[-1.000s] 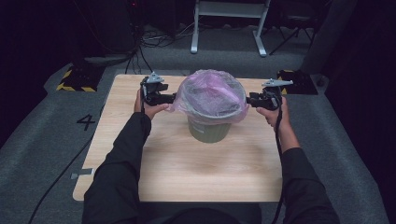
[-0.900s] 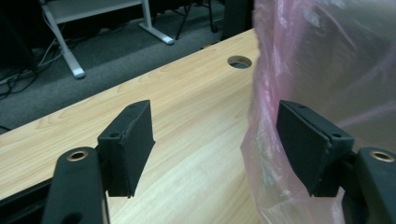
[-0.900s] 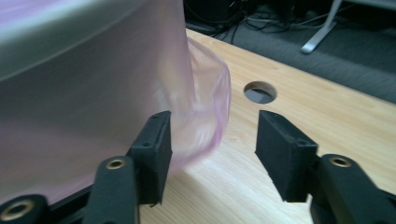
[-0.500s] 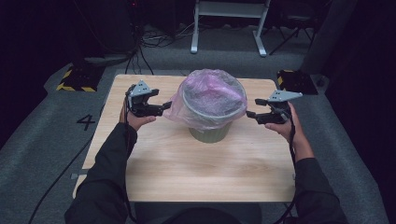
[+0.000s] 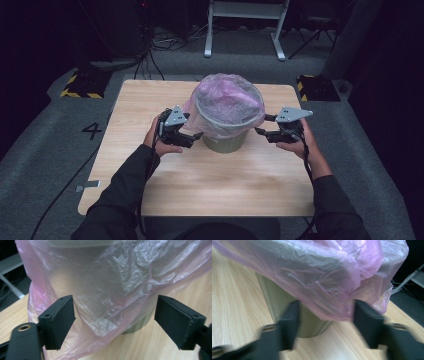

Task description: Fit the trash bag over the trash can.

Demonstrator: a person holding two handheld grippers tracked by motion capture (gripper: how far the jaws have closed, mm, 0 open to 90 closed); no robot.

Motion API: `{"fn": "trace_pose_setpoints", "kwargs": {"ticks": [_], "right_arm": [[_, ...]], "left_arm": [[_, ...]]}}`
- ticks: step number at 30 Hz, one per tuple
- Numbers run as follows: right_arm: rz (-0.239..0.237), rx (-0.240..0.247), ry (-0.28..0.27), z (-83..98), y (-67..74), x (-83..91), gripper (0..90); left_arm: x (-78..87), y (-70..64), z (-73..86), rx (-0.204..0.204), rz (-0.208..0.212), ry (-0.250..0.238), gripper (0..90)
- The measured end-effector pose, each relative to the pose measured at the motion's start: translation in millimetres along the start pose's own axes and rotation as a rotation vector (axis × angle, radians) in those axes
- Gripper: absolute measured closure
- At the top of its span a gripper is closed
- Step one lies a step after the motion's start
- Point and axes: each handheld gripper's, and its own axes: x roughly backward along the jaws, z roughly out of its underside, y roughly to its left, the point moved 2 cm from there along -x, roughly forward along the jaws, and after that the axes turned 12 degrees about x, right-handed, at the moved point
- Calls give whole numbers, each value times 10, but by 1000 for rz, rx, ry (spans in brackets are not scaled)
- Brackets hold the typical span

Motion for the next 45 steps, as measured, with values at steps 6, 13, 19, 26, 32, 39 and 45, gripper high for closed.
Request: {"fn": "trace_pose_setpoints", "kwargs": {"ticks": [6, 13, 19, 26, 32, 39, 45], "right_arm": [[3, -23, -31, 39, -12, -1, 826], [-11, -32, -47, 36, 26, 39, 900], [-47, -7, -18, 96, 113, 70, 900], [-101, -4, 75, 256, 165, -68, 900], [-126, -50, 165, 426, 151, -300, 900], [-143, -96, 202, 553, 101, -494, 900], [-153, -116, 191, 602, 104, -536, 900]], "left_arm": [[-69, 2, -24, -67, -69, 5, 638], [-31, 58, 33, -52, -65, -33, 894], [35, 45, 148, -88, -28, -2, 897], [-23, 50, 322, -109, 4, 78, 897], [-240, 162, 502, -86, 6, 175, 896], [-391, 267, 621, -49, 10, 216, 865], [-416, 302, 677, 6, 19, 186, 658]]}}
